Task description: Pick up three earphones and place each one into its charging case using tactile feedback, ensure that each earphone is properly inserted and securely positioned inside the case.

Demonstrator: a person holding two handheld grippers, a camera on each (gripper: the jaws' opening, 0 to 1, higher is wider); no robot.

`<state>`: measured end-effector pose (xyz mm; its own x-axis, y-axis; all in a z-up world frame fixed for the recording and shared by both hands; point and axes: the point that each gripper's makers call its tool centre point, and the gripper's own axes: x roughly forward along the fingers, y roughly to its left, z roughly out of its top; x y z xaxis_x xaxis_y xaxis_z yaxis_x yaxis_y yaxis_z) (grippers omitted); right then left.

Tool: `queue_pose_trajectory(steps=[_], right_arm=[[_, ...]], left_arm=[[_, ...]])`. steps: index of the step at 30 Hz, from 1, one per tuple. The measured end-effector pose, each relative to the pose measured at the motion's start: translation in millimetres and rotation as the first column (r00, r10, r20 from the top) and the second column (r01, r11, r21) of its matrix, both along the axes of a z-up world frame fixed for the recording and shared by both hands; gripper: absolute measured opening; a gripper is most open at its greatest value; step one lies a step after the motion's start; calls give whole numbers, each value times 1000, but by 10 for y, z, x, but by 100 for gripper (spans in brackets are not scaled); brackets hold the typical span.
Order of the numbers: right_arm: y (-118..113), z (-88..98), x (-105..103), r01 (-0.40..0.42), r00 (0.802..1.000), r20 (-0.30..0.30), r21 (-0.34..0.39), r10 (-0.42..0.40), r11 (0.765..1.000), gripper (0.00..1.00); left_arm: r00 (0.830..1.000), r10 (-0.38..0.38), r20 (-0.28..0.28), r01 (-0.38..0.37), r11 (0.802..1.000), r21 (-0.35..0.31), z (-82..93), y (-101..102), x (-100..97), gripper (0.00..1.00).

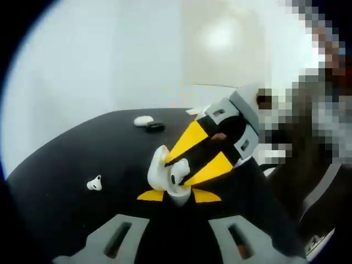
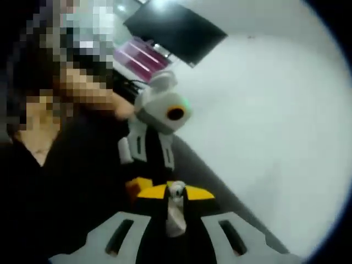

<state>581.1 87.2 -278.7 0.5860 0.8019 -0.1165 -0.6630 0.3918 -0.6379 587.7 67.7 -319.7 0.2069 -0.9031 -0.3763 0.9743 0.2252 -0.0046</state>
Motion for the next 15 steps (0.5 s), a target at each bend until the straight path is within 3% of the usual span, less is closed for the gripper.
queue_pose_trajectory(steps=[9, 13, 15], right_arm=[[-61, -11, -6, 23, 992, -129, 60, -15, 998, 13], [-71, -10, -23, 33, 991, -132, 61, -25, 998, 13], [-71, -5, -37, 42, 995, -96, 38, -38, 998, 13]], left_arm=[[1000, 0, 7, 0, 1000, 1, 0, 3, 0, 14], [1000, 0, 8, 0, 1000, 2, -3, 2, -6, 14], [1000, 0, 10, 0, 1000, 3, -2, 2, -4, 14]])
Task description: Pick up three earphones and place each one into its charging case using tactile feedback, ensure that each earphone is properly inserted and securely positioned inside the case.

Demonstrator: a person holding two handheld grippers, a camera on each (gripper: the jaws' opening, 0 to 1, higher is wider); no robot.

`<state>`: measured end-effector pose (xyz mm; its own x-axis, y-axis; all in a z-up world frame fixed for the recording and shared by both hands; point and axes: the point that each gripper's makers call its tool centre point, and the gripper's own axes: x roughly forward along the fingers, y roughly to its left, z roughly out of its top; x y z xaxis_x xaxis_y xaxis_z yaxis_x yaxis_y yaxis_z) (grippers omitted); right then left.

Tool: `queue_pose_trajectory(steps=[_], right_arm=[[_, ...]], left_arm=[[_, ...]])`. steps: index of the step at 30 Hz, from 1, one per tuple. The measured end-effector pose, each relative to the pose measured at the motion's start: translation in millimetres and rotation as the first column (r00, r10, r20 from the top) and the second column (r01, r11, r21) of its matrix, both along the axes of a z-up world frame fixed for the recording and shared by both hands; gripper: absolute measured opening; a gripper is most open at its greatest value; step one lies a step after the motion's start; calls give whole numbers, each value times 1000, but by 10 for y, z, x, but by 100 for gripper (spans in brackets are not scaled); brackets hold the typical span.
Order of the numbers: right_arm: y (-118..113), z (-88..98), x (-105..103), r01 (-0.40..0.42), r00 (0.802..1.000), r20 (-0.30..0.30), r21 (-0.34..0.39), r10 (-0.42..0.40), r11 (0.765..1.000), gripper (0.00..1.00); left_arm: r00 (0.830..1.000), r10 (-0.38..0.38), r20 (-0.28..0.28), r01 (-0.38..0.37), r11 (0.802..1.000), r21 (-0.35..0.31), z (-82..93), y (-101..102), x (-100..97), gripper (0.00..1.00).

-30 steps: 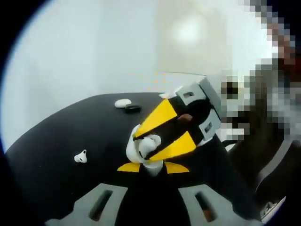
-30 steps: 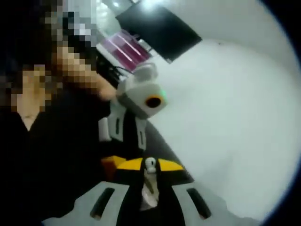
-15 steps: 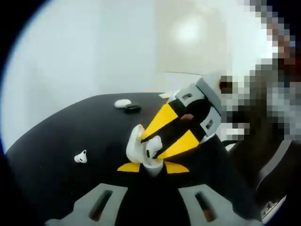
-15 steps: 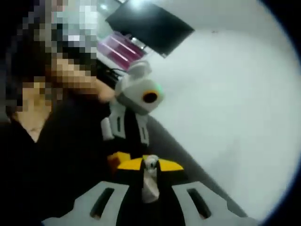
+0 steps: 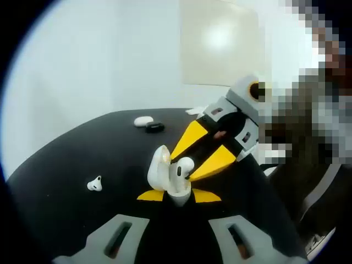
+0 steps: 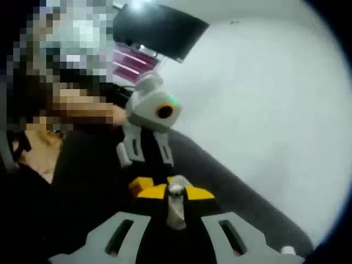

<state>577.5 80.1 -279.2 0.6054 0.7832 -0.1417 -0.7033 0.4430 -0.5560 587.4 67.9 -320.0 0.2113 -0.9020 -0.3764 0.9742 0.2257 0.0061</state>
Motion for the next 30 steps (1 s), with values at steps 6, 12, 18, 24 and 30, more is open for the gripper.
queue_pose_trajectory(steps=[6, 12, 18, 24, 30], right_arm=[[71, 38, -41, 3, 997, 76, -64, 2, 998, 13], [146, -19, -19, 8, 997, 78, -116, 1, 993, 13], [118, -37, 15, 0, 997, -71, -36, -2, 999, 13], [80, -25, 27, -13, 992, -124, 9, 14, 1000, 13], [84, 101, -9, -50, 980, -187, 118, 71, 992, 16]], left_arm=[[1000, 1, 10, -1, 1000, 4, 0, -1, -5, 14], [1000, 1, 10, -1, 1000, 4, 0, -2, -5, 14], [1000, 0, 12, 0, 1000, 5, 2, -1, 6, 14], [1000, 0, 13, 0, 1000, 6, 2, -4, 11, 14], [1000, -1, 10, 1, 1000, 3, 7, -3, 18, 14]])
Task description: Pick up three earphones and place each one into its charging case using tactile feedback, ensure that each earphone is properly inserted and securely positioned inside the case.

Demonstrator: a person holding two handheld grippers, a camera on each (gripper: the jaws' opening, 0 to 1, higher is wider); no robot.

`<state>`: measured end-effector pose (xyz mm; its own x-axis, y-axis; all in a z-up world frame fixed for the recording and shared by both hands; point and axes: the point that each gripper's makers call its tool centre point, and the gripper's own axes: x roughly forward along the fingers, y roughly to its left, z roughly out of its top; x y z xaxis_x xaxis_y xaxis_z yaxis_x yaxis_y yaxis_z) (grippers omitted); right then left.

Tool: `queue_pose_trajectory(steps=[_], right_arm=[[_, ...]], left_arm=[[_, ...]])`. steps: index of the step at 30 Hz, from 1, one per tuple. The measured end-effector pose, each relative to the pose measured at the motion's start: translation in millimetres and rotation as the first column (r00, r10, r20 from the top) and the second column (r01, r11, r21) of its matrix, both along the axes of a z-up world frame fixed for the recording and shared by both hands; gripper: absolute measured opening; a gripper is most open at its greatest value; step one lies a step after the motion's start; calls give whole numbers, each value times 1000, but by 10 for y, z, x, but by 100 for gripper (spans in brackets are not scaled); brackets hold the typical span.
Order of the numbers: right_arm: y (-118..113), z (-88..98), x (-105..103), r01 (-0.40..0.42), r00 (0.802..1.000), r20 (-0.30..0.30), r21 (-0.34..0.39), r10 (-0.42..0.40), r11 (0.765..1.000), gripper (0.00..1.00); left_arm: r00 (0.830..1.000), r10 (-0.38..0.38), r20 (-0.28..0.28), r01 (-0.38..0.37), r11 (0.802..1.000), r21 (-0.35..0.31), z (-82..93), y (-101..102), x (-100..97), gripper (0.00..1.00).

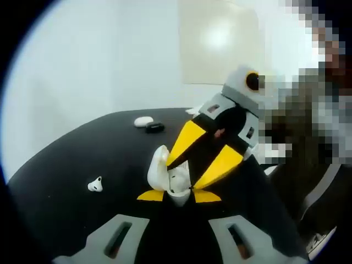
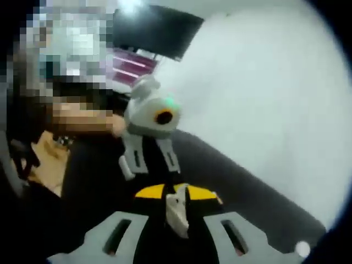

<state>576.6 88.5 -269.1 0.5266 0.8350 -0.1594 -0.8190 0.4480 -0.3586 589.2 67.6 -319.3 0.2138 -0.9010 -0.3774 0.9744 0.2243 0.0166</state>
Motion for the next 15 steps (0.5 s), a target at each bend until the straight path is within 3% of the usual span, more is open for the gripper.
queue_pose_trajectory(steps=[4, 8, 10, 13, 15], right_arm=[[-179, 233, 153, 40, 999, 16, 70, -42, 997, 16], [-375, 488, 421, 76, 997, -6, 111, -76, 991, 16], [-399, 522, 557, 74, 996, -63, 121, -66, 990, 19], [-345, 453, 669, 35, 977, -212, 110, -11, 993, 20], [-270, 408, 719, 0, 967, -252, 90, 23, 996, 20]], left_arm=[[1000, 0, -1, 0, 1000, -1, 5, 5, 3, 14], [1000, -1, -2, 1, 1000, -1, 4, 8, -4, 14], [1000, -2, -1, 2, 1000, -1, 5, 10, -4, 14], [1000, -3, 0, 3, 1000, -2, 2, 10, -13, 14], [1000, -4, -2, 4, 1000, -3, 2, 10, -12, 14]])
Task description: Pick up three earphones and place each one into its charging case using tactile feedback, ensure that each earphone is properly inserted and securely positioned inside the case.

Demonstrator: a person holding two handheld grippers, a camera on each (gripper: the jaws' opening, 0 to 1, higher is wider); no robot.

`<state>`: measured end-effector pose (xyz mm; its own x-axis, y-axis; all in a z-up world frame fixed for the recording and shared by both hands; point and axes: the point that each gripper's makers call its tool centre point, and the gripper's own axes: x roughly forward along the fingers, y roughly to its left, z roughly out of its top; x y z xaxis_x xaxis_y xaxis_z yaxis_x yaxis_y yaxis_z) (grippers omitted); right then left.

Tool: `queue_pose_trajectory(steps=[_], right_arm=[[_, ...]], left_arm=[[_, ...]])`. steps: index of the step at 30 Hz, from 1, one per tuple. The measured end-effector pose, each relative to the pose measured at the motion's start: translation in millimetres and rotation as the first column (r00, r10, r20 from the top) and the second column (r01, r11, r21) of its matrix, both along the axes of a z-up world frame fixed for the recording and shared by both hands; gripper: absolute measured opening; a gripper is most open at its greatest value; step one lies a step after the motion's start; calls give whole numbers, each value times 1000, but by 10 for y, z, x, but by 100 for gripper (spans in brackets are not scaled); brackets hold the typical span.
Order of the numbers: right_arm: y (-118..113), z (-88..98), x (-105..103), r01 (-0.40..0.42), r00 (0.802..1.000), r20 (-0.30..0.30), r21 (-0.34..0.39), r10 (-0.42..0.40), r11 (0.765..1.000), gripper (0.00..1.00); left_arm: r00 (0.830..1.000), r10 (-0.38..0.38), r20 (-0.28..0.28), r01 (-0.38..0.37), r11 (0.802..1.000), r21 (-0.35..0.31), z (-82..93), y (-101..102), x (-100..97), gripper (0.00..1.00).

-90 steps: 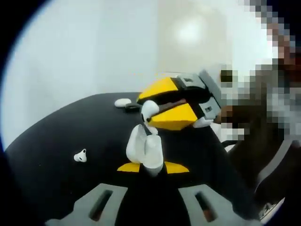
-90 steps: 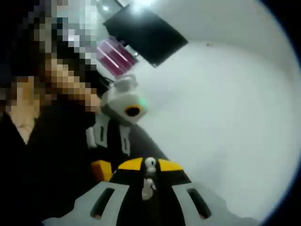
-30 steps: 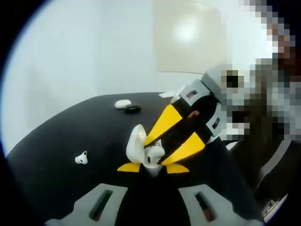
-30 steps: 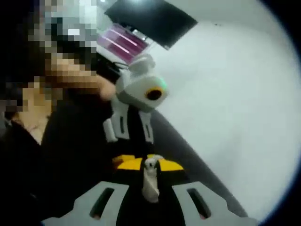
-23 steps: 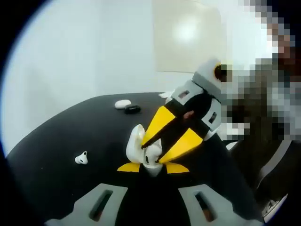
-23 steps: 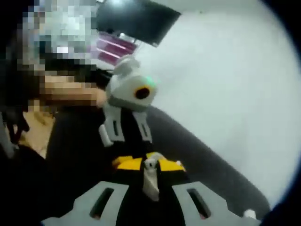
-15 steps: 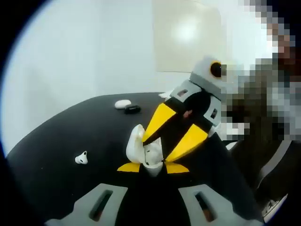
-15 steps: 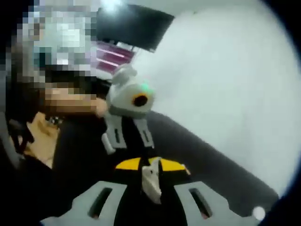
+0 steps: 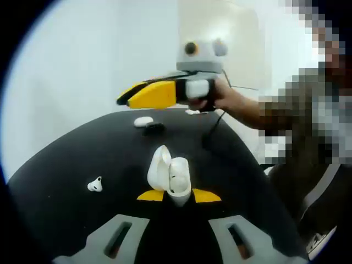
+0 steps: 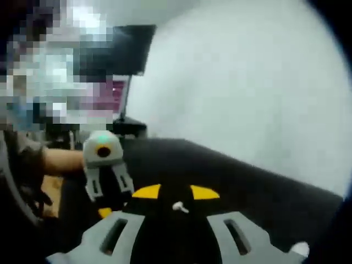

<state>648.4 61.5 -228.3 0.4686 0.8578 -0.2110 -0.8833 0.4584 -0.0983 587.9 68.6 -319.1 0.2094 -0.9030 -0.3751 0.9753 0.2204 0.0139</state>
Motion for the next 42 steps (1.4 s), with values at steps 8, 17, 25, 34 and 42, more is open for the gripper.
queue_pose_trajectory(steps=[8, 17, 25, 34, 42], right_arm=[[296, -337, 200, -110, 994, -11, -293, 111, 950, 16], [272, -867, 400, -164, 968, 62, -573, 242, 803, 16], [320, -933, 472, -199, 977, -25, -475, 213, 857, 7], [39, -562, 223, -227, 941, -290, -148, 177, 963, 7], [-398, -880, -190, -260, 868, -472, -159, 158, 953, 7]], left_arm=[[1000, -2, 0, 2, 1000, -1, -4, 3, -11, 14], [1000, -8, 2, 8, 1000, 3, -7, -2, -16, 14], [1000, -13, 1, 13, 1000, 0, -9, -11, -20, 14], [1000, -15, 5, 15, 1000, -2, -9, -21, -26, 14], [1000, -14, 7, 14, 1000, -3, -7, -19, -16, 14]])
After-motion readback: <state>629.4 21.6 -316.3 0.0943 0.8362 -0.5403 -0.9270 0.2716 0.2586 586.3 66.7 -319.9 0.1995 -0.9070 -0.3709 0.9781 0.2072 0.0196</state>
